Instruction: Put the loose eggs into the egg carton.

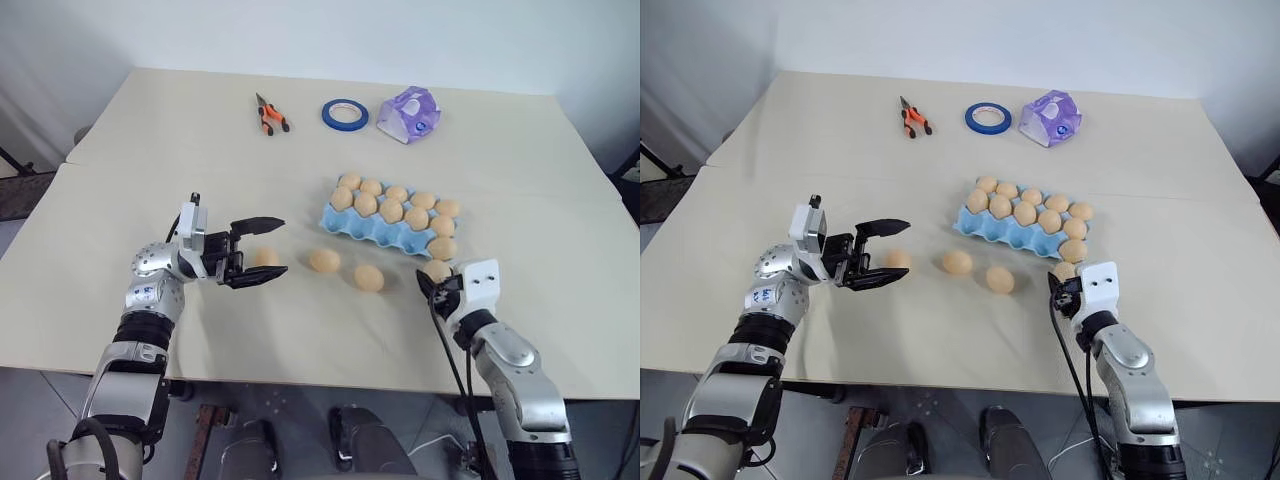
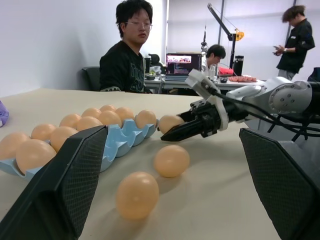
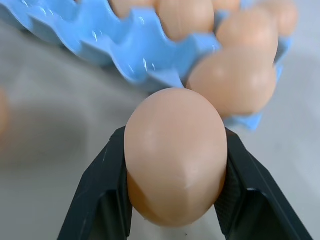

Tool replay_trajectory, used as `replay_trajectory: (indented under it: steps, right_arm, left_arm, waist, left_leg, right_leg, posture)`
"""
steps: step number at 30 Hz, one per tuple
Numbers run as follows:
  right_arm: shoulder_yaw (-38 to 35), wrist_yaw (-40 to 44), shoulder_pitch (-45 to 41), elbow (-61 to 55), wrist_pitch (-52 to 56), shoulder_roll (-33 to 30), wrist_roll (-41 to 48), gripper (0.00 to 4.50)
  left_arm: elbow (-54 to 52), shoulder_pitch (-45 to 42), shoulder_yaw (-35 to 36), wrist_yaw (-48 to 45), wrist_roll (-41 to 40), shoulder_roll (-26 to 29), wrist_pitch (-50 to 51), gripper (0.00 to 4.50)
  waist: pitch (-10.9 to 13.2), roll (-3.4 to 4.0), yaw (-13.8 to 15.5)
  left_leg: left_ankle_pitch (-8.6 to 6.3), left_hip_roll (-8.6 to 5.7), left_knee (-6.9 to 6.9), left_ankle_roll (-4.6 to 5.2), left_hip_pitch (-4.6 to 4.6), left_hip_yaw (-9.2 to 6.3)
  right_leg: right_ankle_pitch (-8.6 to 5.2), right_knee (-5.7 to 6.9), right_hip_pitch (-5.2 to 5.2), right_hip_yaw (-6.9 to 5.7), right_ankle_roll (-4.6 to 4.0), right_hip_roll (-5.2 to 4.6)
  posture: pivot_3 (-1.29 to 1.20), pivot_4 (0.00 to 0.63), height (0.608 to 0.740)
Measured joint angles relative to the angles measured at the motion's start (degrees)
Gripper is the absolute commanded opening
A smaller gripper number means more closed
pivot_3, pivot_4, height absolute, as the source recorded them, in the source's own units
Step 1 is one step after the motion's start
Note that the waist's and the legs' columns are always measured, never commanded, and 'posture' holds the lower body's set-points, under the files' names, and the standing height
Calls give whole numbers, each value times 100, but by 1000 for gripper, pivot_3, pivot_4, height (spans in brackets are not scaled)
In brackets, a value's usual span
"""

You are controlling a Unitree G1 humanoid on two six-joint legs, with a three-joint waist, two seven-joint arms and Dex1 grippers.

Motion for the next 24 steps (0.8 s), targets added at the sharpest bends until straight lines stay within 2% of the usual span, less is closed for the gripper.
replay_trajectory:
  steps: [3,7,9,13,16,20,24]
  right_arm:
    - [-134,-8,-208,-529,440,-172,128,1620]
    - [-150,-77,-1155,-563,1073,-292,189,1620]
    - [-118,-107,-1672,-227,1168,-296,146,1620]
    - [59,-114,-2165,723,1029,-296,-107,1620]
    - [213,-5,-2254,1255,856,-296,-215,1620]
    - [321,149,-2255,1395,821,-327,-231,1620]
    - [339,235,-2228,1394,821,-332,-260,2943]
  left_arm:
    - [-1,2,7,0,1,-1,11,4500]
    - [0,2,23,0,7,-32,43,4500]
    - [0,1,39,0,15,-42,45,4500]
    - [2,-1,60,0,48,-78,45,4500]
    - [-2,-1,119,0,100,-85,49,4500]
    - [-13,-1,246,0,146,-83,53,4500]
    - [-42,-1,286,0,202,-83,55,4500]
  waist:
    - [0,0,-18]
    - [0,0,-16]
    - [0,0,-10]
    - [0,1,-4]
    - [1,3,0]
    - [2,5,-9]
    - [2,5,-18]
  left_leg:
    - [0,0,2,0,0,0]
    - [8,0,3,-4,4,-3]
    - [9,-1,1,-4,4,-6]
    - [7,-1,-6,-3,-4,-5]
    - [7,0,-6,-3,-13,-3]
    - [6,3,-5,-4,-13,2]
    - [8,3,0,-7,-10,5]
  right_leg:
    - [0,3,0,2,0,1]
    - [3,13,-3,0,-7,2]
    - [3,13,-3,-1,-8,2]
    - [1,0,-6,-3,-8,2]
    - [-2,-6,-10,-4,-2,3]
    - [-4,-10,-10,-2,1,5]
    - [-4,3,-11,0,1,7]
  posture:
    - [0,150,740]
    - [0,150,740]
    - [0,150,740]
    - [0,150,740]
    - [0,150,740]
    - [0,150,740]
    - [0,150,740]
